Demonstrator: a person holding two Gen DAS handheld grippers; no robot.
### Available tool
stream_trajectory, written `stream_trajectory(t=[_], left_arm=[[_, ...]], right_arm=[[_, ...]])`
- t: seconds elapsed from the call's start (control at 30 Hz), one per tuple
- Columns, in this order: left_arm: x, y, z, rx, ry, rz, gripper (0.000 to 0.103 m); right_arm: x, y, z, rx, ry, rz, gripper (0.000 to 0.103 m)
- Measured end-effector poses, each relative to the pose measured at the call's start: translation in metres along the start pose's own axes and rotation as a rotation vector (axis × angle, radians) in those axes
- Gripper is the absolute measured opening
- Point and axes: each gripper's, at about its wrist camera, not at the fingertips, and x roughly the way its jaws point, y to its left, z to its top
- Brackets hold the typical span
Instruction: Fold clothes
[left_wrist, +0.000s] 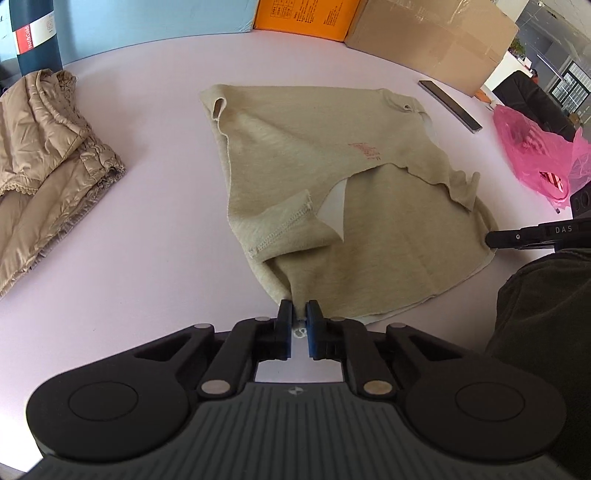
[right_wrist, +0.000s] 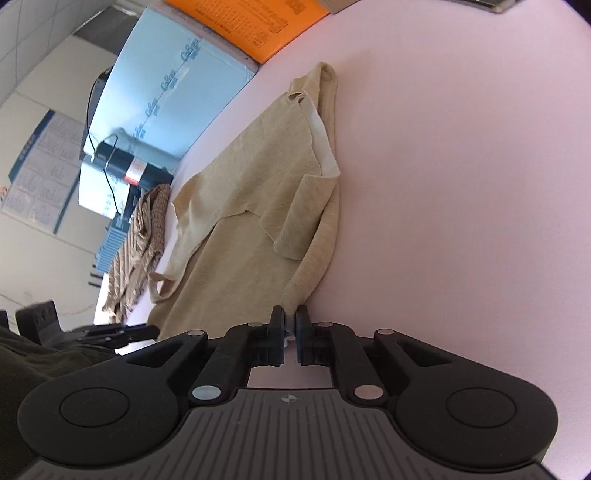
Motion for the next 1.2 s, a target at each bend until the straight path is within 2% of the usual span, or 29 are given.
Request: stream_trajectory(t=[0.23, 0.4, 0.53, 0.67, 0.8, 0.9, 0.97, 1.0, 1.03, 1.07, 1.1, 1.13, 1.2], left_arm=[[-0.013, 0.009, 0.018, -0.065, -0.070, -0.012, 0.006], [-0.027, 0.016, 0.047, -0.118, -0.154, -0.024, 0.006], [-0.029, 0.023, 0.085, -0.141, -0.225, -0.026, 0.006], [-0.011, 0.029, 0.132, -0.180, -0.270, 0.007, 0.005], [0.023, 0.036, 0.177, -0.213, -0.243, 0.114, 0.005], [0.039, 0.047, 0.191, -0.280, -0.211, 0.155, 0.005], [0.041, 0.055, 0.187, -0.283, -0.191, 0.122, 0.008], [0.040, 0.057, 0.182, -0.270, -0.170, 0.100, 0.017], [0.039, 0.058, 0.175, -0.259, -0.152, 0.075, 0.031], [0.036, 0.059, 0.167, -0.251, -0.135, 0.047, 0.041], [0.034, 0.057, 0.159, -0.243, -0.120, 0.030, 0.060], [0.032, 0.054, 0.148, -0.232, -0.106, 0.028, 0.072], [0.031, 0.048, 0.131, -0.216, -0.080, 0.039, 0.073]], right_arm=[[-0.015, -0.022, 0.003, 0.206, -0.105, 0.176, 0.006], [-0.018, -0.025, 0.024, 0.288, -0.197, 0.301, 0.006], [-0.006, -0.022, 0.058, 0.312, -0.248, 0.376, 0.006], [0.019, -0.025, 0.105, 0.310, -0.279, 0.376, 0.006], [0.045, -0.032, 0.147, 0.308, -0.314, 0.330, 0.006], [0.061, -0.041, 0.164, 0.323, -0.328, 0.285, 0.006], [0.065, -0.041, 0.170, 0.288, -0.306, 0.259, 0.006], [0.066, -0.039, 0.172, 0.265, -0.292, 0.246, 0.007], [0.064, -0.036, 0.172, 0.227, -0.275, 0.227, 0.008], [0.061, -0.030, 0.172, 0.168, -0.252, 0.198, 0.017], [0.058, -0.023, 0.172, 0.102, -0.228, 0.165, 0.032], [0.054, -0.015, 0.171, 0.019, -0.202, 0.125, 0.038], [0.049, -0.002, 0.169, -0.122, -0.172, 0.051, 0.039]])
